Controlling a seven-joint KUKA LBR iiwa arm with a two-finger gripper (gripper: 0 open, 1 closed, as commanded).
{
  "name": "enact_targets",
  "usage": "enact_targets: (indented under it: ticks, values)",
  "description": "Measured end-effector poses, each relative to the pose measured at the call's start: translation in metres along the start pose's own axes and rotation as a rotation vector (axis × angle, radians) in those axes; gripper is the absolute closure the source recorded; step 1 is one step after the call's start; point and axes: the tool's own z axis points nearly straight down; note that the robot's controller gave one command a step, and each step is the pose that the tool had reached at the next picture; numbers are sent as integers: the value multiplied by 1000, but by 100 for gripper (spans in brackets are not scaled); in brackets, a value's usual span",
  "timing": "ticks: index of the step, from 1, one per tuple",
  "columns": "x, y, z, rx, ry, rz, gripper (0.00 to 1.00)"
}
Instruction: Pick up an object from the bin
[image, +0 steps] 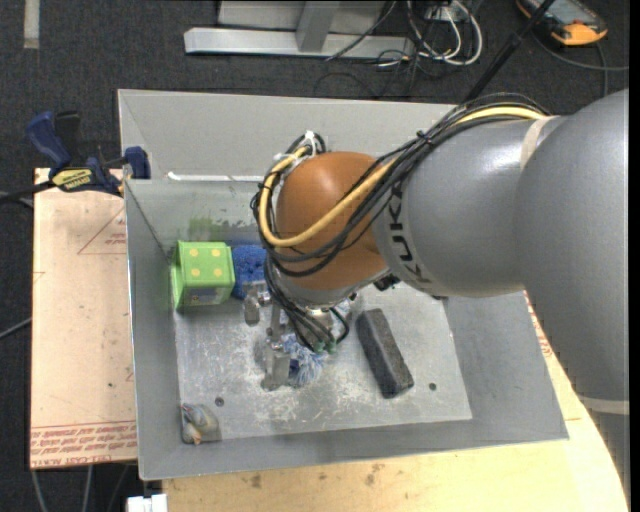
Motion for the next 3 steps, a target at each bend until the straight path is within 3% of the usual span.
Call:
enact_targets:
  ticks: [1, 2, 3]
  values:
    - [-43, -81, 10, 2, 1, -20, 0]
    - [-44, -79, 6, 0, 2, -153, 0]
    - [-39, -92, 69, 1, -1, -240, 0]
